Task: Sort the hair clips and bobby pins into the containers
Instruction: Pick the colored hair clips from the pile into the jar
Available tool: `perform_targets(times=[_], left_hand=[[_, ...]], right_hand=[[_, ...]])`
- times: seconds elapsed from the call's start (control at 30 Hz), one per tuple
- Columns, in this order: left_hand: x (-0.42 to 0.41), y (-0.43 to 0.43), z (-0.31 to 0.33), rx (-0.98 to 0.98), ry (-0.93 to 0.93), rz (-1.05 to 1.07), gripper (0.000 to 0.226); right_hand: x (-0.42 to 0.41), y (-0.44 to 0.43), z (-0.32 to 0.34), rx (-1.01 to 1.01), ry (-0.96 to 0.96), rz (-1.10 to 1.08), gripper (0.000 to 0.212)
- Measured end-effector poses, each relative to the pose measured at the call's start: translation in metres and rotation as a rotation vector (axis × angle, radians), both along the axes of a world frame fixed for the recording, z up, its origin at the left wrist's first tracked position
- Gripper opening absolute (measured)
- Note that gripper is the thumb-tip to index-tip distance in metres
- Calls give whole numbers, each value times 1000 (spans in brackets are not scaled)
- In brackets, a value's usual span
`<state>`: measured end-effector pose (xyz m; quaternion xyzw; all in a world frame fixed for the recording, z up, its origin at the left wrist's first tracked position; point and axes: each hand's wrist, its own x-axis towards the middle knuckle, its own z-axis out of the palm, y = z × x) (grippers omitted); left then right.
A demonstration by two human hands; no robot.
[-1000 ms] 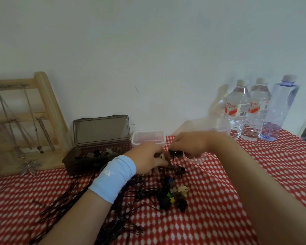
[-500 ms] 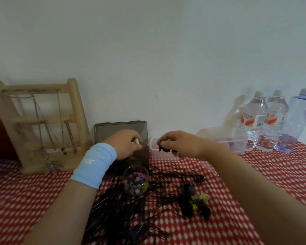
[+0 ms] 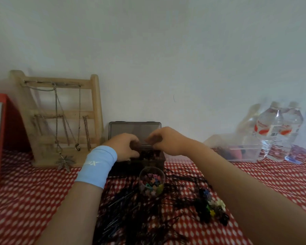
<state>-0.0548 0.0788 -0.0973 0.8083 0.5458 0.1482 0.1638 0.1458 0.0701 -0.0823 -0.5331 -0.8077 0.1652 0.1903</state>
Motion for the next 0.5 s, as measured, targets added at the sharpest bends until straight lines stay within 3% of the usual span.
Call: perform_targets(times=[0.1,0.27,0.33,0.5], left_hand=[[1,-2,-1,-54,10,-46,31],[-3,-8,-1,66,-55,-25,25],[-8,-10,-5,31,31,-63,20],[-16,-17,-18,-24,204,-96,43]], right_hand=[[-2,-4,-5,14,-38,23,35],[-7,-9,-6,53,-15,16,34],[-10,-12,-5,32,-43,41,32],[-18,-16,-9,-67,-174,116,37]])
